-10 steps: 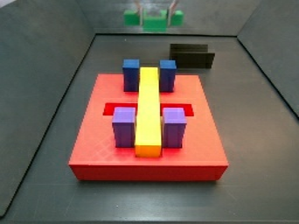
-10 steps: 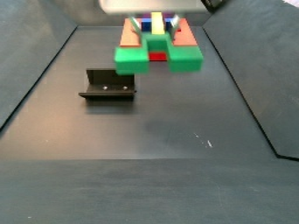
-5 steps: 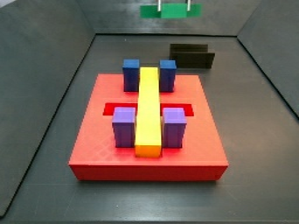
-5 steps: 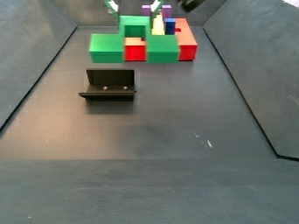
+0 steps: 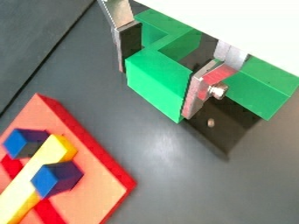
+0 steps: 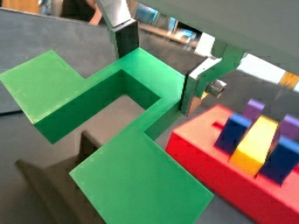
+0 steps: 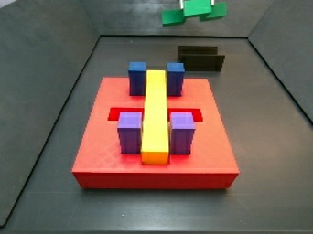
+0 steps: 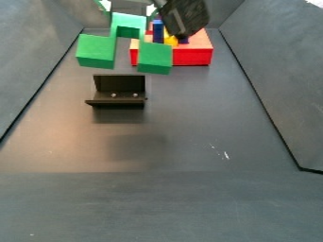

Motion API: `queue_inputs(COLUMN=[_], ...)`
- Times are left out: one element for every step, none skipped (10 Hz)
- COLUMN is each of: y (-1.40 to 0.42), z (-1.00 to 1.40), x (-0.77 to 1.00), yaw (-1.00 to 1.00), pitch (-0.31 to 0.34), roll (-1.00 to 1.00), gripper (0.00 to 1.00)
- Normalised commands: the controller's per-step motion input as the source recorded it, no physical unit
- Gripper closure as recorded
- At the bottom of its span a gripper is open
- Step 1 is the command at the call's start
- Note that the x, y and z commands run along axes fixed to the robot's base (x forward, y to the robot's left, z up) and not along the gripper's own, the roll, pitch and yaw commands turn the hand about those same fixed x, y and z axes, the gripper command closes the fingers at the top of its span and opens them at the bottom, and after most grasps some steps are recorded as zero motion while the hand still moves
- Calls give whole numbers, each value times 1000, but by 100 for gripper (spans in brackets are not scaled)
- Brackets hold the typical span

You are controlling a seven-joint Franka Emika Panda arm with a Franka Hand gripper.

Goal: Pick up the green object. Move up. Place the green object on the fixture. Regrasp the green object. Move to above the board. Insert the green object.
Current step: Place the green object on the fixture.

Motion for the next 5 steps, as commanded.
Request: queue_inputs(y=[51,29,0,0,-74], z=[-11,-69,-103,-180,-289], x=[700,731,757,697,623], yaw=[-237,-234,-229,-171,-89], pitch=[20,183,246,214,154], roll=[-994,-786,-589,-291,40], gripper=[100,100,100,100,100])
